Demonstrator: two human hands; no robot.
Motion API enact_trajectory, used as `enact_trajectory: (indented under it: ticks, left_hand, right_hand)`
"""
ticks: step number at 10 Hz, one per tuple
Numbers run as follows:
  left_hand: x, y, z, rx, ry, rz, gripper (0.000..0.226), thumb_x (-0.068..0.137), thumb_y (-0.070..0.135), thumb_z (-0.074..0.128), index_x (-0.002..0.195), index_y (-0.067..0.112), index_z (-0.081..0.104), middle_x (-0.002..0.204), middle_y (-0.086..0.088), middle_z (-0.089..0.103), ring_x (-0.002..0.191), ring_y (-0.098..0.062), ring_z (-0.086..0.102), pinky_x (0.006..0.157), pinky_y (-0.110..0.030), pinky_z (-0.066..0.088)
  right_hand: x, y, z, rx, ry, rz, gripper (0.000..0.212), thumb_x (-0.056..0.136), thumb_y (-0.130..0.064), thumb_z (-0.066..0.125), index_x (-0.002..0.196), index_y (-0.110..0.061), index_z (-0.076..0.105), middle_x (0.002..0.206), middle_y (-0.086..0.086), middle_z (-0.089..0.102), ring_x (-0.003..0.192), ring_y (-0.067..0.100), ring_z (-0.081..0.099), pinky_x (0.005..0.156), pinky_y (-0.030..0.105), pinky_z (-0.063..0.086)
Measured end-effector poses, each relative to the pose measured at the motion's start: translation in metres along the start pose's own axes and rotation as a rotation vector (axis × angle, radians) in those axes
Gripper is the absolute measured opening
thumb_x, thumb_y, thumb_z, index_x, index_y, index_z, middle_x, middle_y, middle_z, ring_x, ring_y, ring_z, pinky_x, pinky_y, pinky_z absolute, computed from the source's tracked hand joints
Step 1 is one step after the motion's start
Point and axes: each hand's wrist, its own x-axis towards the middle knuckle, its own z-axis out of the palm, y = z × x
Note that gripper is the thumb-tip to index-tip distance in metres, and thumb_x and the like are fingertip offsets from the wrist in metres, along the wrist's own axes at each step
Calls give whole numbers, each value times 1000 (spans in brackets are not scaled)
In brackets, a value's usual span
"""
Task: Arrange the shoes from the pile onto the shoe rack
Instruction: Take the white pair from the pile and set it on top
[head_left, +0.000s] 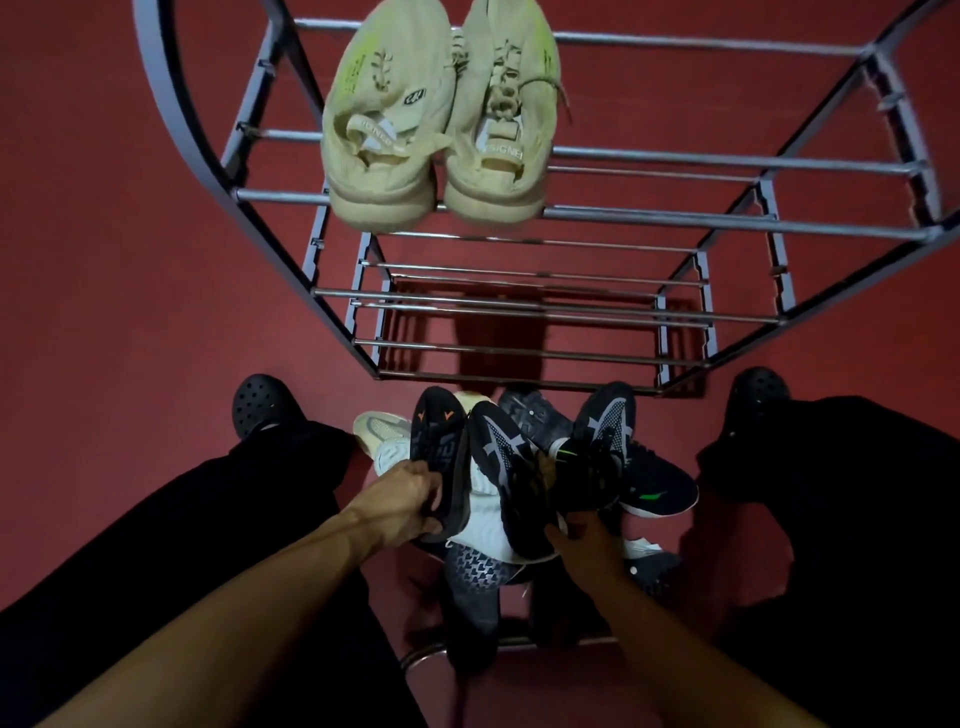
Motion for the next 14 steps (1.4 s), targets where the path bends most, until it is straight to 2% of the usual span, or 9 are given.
enact_trajectory:
  ticks: [1,2,4,5,8,10,12,13,14]
  left_hand:
    - [4,-4,3,57,23,-2,26,80,17,70,104,14,62,98,0,54,91,-20,57,72,-24,44]
    - [12,4,11,-273,79,-181,35,95,10,53,125,-10,53,80,1,56,68,-13,56,57,-15,45]
    - [14,-3,21,-359,87,-214,37,97,6,49,131,-9,50,77,2,54,66,-14,55,60,-18,47]
    - [7,-18,26,-283,42,-109,45,94,5,54,100,47,70,86,15,50,98,-38,62,88,-44,55]
    - [-8,-14,5,-141,15,-19,21,79,21,74,99,21,66,103,3,58,92,-13,56,80,-26,45]
    - [-2,-13,6,-19,57,2,23,92,20,66,115,17,68,104,10,50,106,-17,56,94,-30,46]
    - [-2,-21,4,-166,-4,-28,23,79,13,75,99,20,67,104,3,60,93,-14,58,81,-27,51]
    - [0,-21,0,-194,-27,-68,25,76,15,79,95,24,65,102,3,59,98,-20,60,86,-33,52]
    - [2,-15,-2,-230,-27,-76,39,81,2,75,74,39,63,87,5,56,93,-31,58,89,-44,52]
  right_hand:
    - [4,11,-9,25,-25,14,15,87,-10,71,98,-5,63,92,8,66,91,26,63,83,36,49]
    - [8,29,-17,-1,-88,-13,15,84,-9,72,73,-13,63,72,3,63,72,19,57,71,32,45]
    - [-11,35,-10,0,-271,68,20,82,8,69,75,-10,67,70,3,65,65,7,60,70,21,47]
    - [-20,35,13,-50,-381,97,26,83,7,67,72,-16,61,68,1,60,61,4,56,70,23,45]
    - [-23,23,66,35,-442,147,38,85,-14,74,119,0,66,112,1,62,116,17,58,86,16,39]
    - [-42,1,68,289,-489,285,6,93,-24,64,98,-21,65,89,-9,62,75,2,53,63,17,39]
    - [-39,18,62,343,-373,241,20,82,-19,76,101,-27,72,109,2,71,108,20,66,98,30,49]
    - [-43,13,45,164,-377,48,38,68,-11,86,100,-26,73,76,-6,65,74,8,64,69,12,49]
    - [-44,9,32,37,-414,-104,51,59,-15,88,105,-27,69,74,-10,56,69,5,52,66,16,45]
